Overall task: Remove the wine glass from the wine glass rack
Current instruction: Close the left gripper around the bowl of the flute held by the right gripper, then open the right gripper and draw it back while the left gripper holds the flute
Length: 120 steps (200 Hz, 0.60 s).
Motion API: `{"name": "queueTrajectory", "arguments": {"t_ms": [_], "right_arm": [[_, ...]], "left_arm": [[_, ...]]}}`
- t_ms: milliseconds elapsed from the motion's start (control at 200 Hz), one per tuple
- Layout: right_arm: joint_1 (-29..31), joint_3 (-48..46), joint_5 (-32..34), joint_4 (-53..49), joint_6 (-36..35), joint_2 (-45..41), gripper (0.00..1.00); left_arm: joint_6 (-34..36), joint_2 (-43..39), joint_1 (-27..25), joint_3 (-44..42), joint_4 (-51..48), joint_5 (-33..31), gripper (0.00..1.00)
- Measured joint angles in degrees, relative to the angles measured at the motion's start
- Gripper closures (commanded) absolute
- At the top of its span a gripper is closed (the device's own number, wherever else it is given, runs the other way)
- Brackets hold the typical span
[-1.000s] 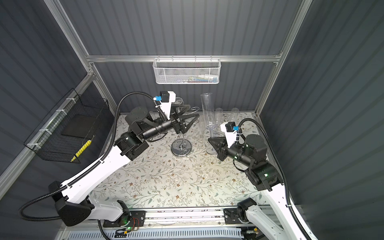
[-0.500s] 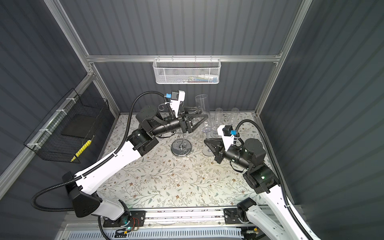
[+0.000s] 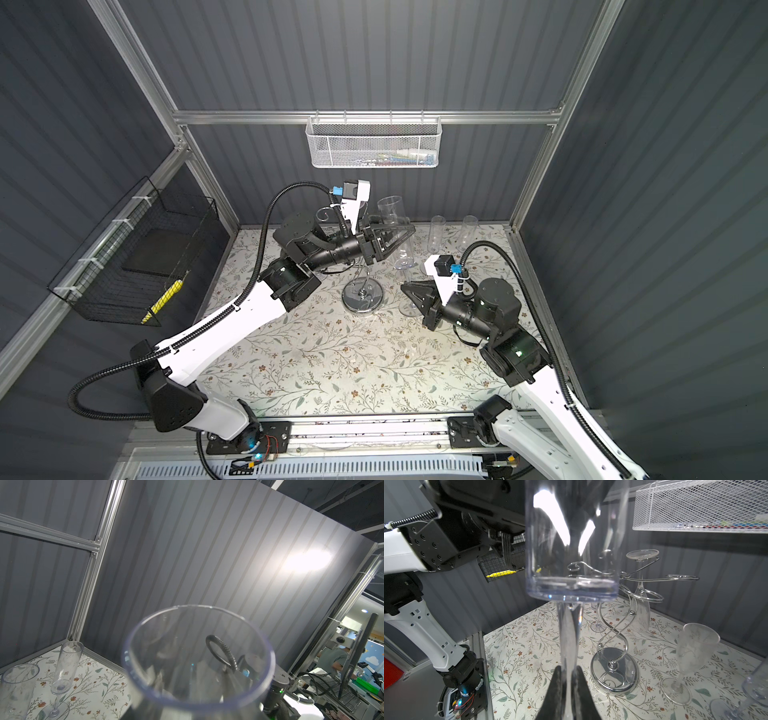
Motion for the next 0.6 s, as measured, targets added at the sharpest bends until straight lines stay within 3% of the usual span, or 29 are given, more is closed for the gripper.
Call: {"name": "queueTrajectory", "arguments": {"t_ms": [125,165,215,230,240,415,600], "right_arm": [[0.33,-0.2,0.42,0.02,0.0,0.02,0.98],[0.39,-0.22,0.48,0.0,0.0,0.02,0.71],[0.61,-0.24,0.55,0.02,0.07,0.04,0.28],[0.7,-0.24,0.52,0.11,0.07,0.02,0.06],[0.76,-0.24,0.5,0.2,0.04,0.02,0.02],[1.18,-0.22,2.38,0.46,-0.94,-2.25,0.01],[1.18,-0.11,10.43,0.37,-3.1,-7.13,0.01]], "left_arm": [[0.0,0.0,0.0,-0.52,0.72,-0.02,0.7],[-0.02,-0.02,0.0,-0.79,1.07,-0.04,0.7],[-0.07,-0.11,0.0,-1.16,1.27,-0.07,0.71],[-0.07,-0.15,0.0,-1.29,1.25,-0.09,0.71],[-0.07,-0.17,0.0,-1.4,1.27,-0.11,0.71],[1.14,-2.8,0.0,-4.66,-1.03,-1.81,0.71],[6.54,-12.24,0.0,-9.49,-8.2,-7.06,0.71]]}}
